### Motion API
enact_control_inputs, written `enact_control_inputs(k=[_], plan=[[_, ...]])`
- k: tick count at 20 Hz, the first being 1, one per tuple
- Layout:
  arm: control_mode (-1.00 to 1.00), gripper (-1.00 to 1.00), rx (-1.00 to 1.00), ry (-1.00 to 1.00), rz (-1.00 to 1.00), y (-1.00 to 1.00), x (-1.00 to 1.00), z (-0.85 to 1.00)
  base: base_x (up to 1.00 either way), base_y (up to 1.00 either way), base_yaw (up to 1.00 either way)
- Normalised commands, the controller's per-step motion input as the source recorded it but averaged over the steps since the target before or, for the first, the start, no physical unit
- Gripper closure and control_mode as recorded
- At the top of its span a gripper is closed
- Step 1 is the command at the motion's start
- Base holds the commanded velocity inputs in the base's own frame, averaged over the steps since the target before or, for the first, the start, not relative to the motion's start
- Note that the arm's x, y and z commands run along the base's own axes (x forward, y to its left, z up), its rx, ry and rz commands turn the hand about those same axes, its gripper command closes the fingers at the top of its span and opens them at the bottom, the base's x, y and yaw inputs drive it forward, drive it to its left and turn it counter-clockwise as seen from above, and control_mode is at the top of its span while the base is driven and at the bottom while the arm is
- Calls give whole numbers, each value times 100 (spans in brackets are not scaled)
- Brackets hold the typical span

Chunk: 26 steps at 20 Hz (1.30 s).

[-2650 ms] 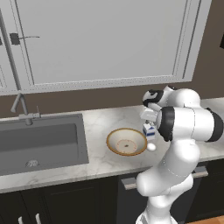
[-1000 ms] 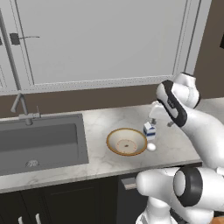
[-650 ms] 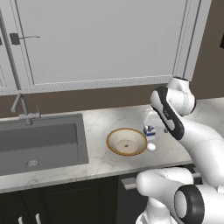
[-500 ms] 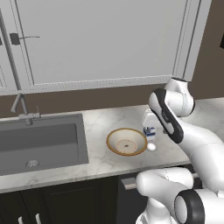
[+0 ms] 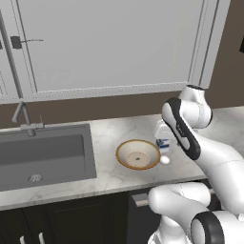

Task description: Gather the eggs and milk located in the vicinity of the sink area and place them right next to the bowl.

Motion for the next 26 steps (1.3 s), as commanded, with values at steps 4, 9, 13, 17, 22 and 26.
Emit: enact_control_inputs(k=[4,9,13,17,22,26], plan=[[100,-100,0,0,0,0,-1,0,-10,4,0],[100,-100,0,0,0,0,0,0,-89,83,10],[100,-100,0,0,0,0,0,0,-49,99,21],[100,-100,0,0,0,0,0,0,-24,95,28],[100,-100,0,0,0,0,0,0,-2,100,36],[100,-100,0,0,0,0,0,0,12,100,10]])
